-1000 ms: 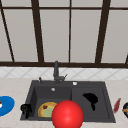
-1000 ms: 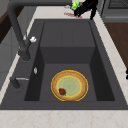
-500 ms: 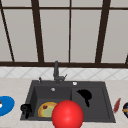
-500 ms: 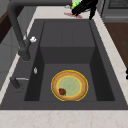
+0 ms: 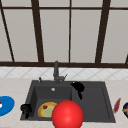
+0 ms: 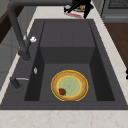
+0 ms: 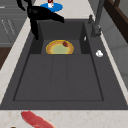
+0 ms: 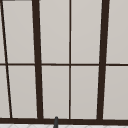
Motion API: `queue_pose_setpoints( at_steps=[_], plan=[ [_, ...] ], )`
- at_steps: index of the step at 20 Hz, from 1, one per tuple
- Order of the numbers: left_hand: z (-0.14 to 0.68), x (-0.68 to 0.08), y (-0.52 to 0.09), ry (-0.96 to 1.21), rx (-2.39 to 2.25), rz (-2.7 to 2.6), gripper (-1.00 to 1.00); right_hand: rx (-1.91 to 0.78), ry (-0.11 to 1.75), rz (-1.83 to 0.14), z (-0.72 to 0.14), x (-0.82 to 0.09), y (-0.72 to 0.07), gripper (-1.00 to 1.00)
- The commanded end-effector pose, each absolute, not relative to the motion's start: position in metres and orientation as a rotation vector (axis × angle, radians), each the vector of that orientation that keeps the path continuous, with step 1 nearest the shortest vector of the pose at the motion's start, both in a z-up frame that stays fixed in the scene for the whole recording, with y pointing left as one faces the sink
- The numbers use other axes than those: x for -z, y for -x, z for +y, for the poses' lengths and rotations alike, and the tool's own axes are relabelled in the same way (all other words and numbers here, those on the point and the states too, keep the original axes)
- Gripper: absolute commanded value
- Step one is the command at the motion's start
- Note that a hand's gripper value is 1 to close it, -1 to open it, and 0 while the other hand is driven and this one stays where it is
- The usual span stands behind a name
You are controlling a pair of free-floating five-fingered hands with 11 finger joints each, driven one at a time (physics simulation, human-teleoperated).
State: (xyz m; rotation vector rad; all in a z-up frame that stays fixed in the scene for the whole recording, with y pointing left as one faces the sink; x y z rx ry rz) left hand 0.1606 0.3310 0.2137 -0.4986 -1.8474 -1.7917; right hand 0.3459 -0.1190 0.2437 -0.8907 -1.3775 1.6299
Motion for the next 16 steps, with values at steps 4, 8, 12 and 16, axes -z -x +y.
queue_pose_setpoints(
  at_steps=[4, 8, 12, 16],
  plan=[
    [0.331, -0.214, -0.161, 0.499, 1.792, -1.847, 0.00, -1.559, 0.969, -1.423, -0.097, -0.262, -0.388, -1.00],
    [0.331, -0.214, -0.161, 0.499, 1.792, -1.847, 0.00, -1.568, 0.938, -1.415, -0.083, -0.253, -0.423, -1.00],
    [0.331, -0.214, -0.161, 0.499, 1.792, -1.847, 0.00, -1.580, 0.925, -1.409, -0.068, -0.258, -0.455, -1.00],
    [0.331, -0.214, -0.161, 0.499, 1.792, -1.847, 0.00, -1.589, 0.909, -1.386, -0.055, -0.256, -0.483, -1.00]
  ],
)
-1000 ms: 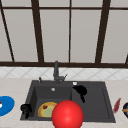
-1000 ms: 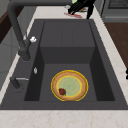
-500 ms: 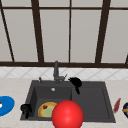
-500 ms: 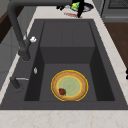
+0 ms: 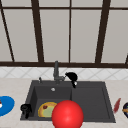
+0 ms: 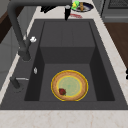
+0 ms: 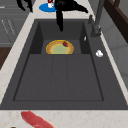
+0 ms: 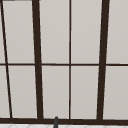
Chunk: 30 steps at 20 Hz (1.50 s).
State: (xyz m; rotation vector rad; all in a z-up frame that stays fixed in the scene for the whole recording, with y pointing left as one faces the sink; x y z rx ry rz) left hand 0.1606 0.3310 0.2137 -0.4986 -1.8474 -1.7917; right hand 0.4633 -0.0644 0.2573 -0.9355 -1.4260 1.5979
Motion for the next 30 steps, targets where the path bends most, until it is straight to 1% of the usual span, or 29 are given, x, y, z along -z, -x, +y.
queue_pose_setpoints(
  at_steps=[1, 10, 18, 30],
  plan=[
    [0.331, -0.214, -0.161, 0.499, 1.792, -1.847, 0.00, -1.591, 0.906, -1.382, -0.051, -0.257, -0.489, -1.00],
    [0.331, -0.214, -0.161, 0.499, 1.792, -1.847, 0.00, -1.660, 0.815, -1.290, -0.026, -0.242, -0.542, -1.00],
    [0.331, -0.214, -0.161, 0.499, 1.792, -1.847, 0.00, -1.664, 0.657, -1.185, -0.026, -0.234, -0.586, -1.00],
    [0.331, -0.214, -0.161, 0.499, 1.792, -1.847, 0.00, -1.706, 0.482, -0.978, -0.024, -0.216, -0.654, -1.00]
  ],
)
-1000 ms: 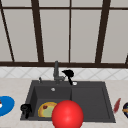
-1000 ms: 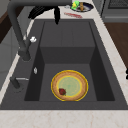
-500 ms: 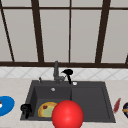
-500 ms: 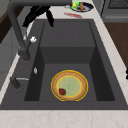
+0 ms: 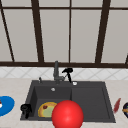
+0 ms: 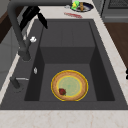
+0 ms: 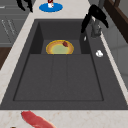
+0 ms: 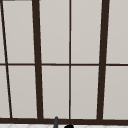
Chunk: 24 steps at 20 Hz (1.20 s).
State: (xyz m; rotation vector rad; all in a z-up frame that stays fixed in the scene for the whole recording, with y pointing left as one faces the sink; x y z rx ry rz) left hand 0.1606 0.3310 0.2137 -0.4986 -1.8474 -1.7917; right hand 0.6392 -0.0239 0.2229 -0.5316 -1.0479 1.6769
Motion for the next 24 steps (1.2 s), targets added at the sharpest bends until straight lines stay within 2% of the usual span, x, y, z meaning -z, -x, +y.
queue_pose_setpoints(
  at_steps=[1, 13, 14, 24],
  plan=[
    [0.331, -0.214, -0.161, 0.499, 1.792, -1.847, 0.00, -1.708, 0.470, -0.970, -0.024, -0.213, -0.658, -1.00],
    [0.331, -0.214, -0.161, 0.499, 1.792, -1.847, 0.00, -1.715, 0.528, -0.952, -0.010, -0.169, -0.668, -1.00],
    [0.331, -0.214, -0.161, 0.499, 1.792, -1.847, 0.00, -1.719, 0.527, -0.943, -0.009, -0.166, -0.669, 1.00],
    [0.331, -0.214, -0.161, 0.499, 1.792, -1.847, 0.00, -1.622, 0.622, -1.014, 0.003, -0.170, -0.697, 1.00]
  ],
)
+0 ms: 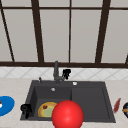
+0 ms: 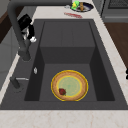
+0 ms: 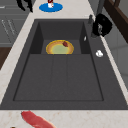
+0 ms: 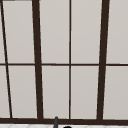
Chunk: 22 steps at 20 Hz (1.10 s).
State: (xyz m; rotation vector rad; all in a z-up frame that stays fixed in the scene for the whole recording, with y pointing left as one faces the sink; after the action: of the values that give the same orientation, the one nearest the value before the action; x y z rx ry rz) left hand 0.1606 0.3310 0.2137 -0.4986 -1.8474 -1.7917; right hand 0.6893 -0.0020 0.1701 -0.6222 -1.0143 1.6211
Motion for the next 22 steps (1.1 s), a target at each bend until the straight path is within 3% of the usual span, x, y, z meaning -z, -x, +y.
queue_pose_setpoints(
  at_steps=[1, 8, 22],
  plan=[
    [0.331, -0.214, -0.161, 0.499, 1.792, -1.847, 0.00, -1.620, 0.647, -1.028, 0.004, -0.176, -0.701, 1.00],
    [0.331, -0.214, -0.161, 0.499, 1.792, -1.847, 0.00, -1.723, 0.717, -0.918, 0.028, -0.194, -0.707, 1.00],
    [0.331, -0.214, -0.161, 0.499, 1.792, -1.847, 0.00, -1.575, 0.972, -0.802, 0.052, -0.191, -0.678, 1.00]
  ],
)
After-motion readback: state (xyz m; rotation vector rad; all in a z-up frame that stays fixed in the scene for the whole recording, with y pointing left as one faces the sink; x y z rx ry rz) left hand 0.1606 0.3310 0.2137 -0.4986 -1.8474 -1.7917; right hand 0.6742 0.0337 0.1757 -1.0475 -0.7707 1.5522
